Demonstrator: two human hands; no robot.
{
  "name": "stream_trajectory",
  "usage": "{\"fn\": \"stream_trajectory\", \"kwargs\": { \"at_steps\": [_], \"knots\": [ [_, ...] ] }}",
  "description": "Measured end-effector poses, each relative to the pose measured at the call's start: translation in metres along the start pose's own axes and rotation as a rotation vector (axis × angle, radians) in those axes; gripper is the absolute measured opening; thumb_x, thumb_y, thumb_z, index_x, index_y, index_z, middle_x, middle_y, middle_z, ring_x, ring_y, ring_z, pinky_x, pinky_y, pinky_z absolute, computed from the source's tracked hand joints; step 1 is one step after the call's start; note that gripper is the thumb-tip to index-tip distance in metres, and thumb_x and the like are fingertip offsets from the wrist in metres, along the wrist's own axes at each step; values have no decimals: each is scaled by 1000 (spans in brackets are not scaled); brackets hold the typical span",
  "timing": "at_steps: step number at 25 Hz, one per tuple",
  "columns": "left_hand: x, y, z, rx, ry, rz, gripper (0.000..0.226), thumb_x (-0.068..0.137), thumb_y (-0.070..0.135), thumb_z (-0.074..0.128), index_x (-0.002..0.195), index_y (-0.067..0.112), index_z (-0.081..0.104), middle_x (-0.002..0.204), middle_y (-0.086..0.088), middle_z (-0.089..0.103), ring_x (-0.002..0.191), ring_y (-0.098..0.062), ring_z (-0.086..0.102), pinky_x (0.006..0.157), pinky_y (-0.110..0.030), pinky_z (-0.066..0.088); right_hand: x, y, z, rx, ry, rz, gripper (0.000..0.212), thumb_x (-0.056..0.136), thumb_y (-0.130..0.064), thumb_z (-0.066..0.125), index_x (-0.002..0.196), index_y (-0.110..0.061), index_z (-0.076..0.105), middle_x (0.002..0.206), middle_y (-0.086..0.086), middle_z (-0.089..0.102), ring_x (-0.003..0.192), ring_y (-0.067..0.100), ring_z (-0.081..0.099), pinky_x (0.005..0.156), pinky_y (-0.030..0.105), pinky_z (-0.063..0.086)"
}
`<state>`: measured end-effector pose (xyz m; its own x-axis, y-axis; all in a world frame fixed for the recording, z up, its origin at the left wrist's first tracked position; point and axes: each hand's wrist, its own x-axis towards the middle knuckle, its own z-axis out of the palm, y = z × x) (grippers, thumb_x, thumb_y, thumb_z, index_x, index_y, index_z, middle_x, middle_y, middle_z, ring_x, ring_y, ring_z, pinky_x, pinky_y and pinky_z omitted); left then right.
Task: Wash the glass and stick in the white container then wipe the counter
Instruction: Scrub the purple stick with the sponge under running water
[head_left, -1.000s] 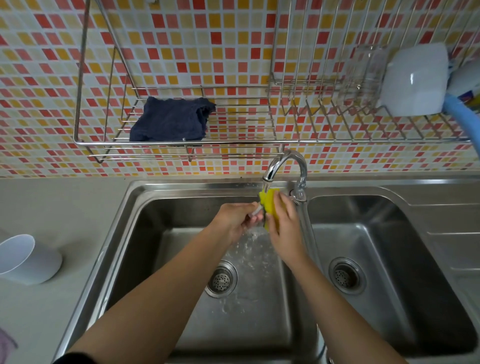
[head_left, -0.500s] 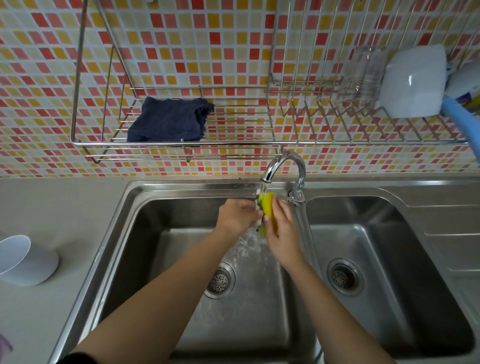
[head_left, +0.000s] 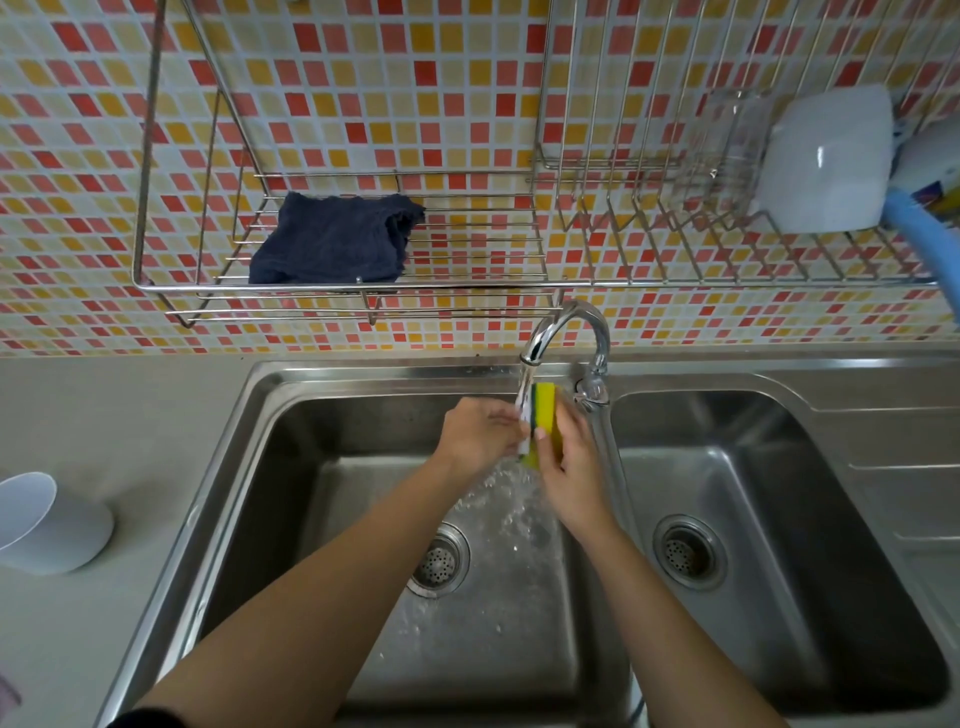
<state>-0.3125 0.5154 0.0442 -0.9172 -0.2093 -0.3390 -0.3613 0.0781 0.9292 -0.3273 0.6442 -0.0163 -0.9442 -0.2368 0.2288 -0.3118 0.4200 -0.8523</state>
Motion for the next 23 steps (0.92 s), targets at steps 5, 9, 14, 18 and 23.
{"fn": "stream_trajectory", "kwargs": {
  "at_steps": [5, 9, 14, 18, 23],
  "knots": [
    [-2, 2, -6, -28, -48, -28, 11, 81, 3, 71, 78, 14, 68, 82, -9, 70, 81, -20, 67, 79, -31, 58, 10, 7, -3, -29, -40, 111, 61, 92, -15, 54, 145, -13, 25, 133, 8, 48, 112, 20, 52, 83, 17, 37],
    [-4, 8, -11, -11, -7, -8, 13, 80, 4, 71, 77, 16, 67, 85, -9, 70, 80, -19, 67, 73, -28, 57, 27, 18, -9, -134, -226, 213, 61, 90, -10, 57, 143, -10, 28, 139, 13, 41, 123, 27, 44, 91, 20, 32],
    [-4, 4, -16, 186, -37, 18, 12, 76, 6, 73, 80, 14, 65, 91, -12, 72, 83, -22, 70, 77, -35, 59, 50, 24, -18, -146, -255, 289, 65, 90, -8, 54, 146, -13, 21, 144, 16, 36, 129, 33, 39, 101, 31, 31],
    [-6, 1, -15, 402, -13, 128, 15, 75, 13, 74, 85, 15, 63, 85, -2, 69, 81, -16, 65, 72, -19, 54, 51, 26, -38, -215, -165, 370, 65, 94, -15, 47, 148, -19, 11, 136, 20, 44, 113, 35, 52, 83, 28, 39],
    [-12, 7, -20, 531, 33, 267, 36, 79, 12, 69, 111, 11, 53, 92, -4, 65, 81, -16, 59, 69, -23, 45, 43, 26, -35, -29, -258, 366, 48, 95, -30, 35, 135, -56, 26, 138, -6, 40, 121, 16, 44, 101, 32, 36]
  ]
}}
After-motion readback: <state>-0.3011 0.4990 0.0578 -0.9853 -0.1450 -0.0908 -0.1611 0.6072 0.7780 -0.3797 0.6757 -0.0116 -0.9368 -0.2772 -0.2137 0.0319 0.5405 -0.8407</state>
